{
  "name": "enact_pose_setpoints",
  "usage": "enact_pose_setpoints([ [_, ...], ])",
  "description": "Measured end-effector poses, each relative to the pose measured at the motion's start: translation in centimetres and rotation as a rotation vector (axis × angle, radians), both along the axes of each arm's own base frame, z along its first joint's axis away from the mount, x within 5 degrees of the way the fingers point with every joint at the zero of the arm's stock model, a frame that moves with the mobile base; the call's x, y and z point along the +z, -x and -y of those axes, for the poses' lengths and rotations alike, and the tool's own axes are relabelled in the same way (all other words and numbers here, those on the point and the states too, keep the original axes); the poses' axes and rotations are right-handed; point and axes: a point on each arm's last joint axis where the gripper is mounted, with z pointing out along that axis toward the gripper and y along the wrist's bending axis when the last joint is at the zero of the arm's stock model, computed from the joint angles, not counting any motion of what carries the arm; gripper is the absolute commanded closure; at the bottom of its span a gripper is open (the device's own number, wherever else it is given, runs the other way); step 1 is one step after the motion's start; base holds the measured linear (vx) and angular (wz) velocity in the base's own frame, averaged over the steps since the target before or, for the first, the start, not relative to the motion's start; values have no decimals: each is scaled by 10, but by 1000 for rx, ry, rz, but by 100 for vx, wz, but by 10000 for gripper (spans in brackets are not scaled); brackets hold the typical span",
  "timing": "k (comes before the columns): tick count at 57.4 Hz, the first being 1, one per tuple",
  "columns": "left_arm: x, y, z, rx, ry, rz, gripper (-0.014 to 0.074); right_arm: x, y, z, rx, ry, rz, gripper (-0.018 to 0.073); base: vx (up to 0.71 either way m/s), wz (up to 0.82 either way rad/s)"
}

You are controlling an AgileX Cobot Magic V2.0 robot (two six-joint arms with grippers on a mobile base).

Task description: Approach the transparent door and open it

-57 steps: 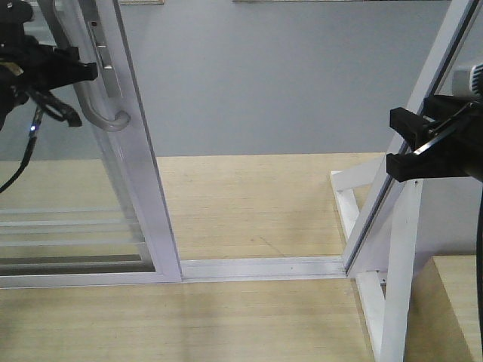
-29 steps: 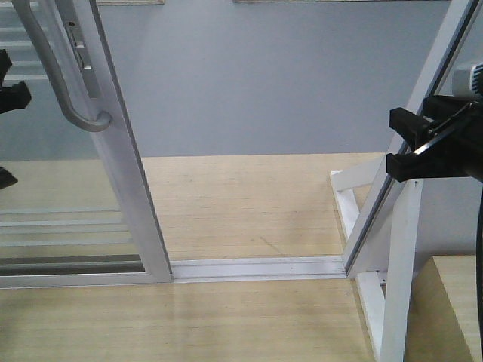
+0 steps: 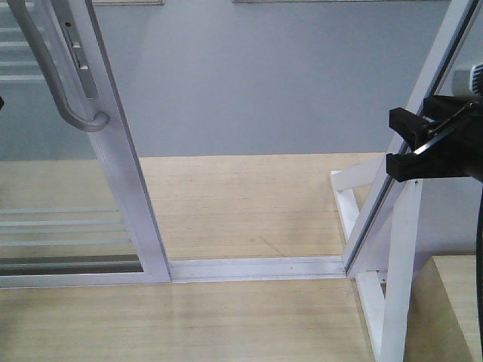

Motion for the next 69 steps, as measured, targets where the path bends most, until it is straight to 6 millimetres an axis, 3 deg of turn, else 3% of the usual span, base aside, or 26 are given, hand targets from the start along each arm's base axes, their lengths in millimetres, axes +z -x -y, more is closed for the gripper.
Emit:
enact_pose_setpoints([
  [6, -9, 7, 4, -21, 62, -33, 278, 0, 0, 0, 0, 0, 0, 226, 0, 0],
  [16, -21, 41, 9, -87, 49, -55, 605, 0, 0, 0, 0, 0, 0, 226, 0, 0],
  [29, -23, 98, 1, -64, -10, -13, 603, 0, 0, 0, -3, -13, -4, 226, 0, 0],
  [40, -50, 134, -4, -51, -183, 27, 603, 0, 0, 0, -3, -13, -4, 226, 0, 0],
  [53, -110, 148, -5, -49, -175, 66, 603, 0, 0, 0, -3, -13, -4, 226, 0, 0],
  [69, -115, 148, -5, -49, -164, 73, 603, 0, 0, 0, -3, -13, -6, 226, 0, 0],
])
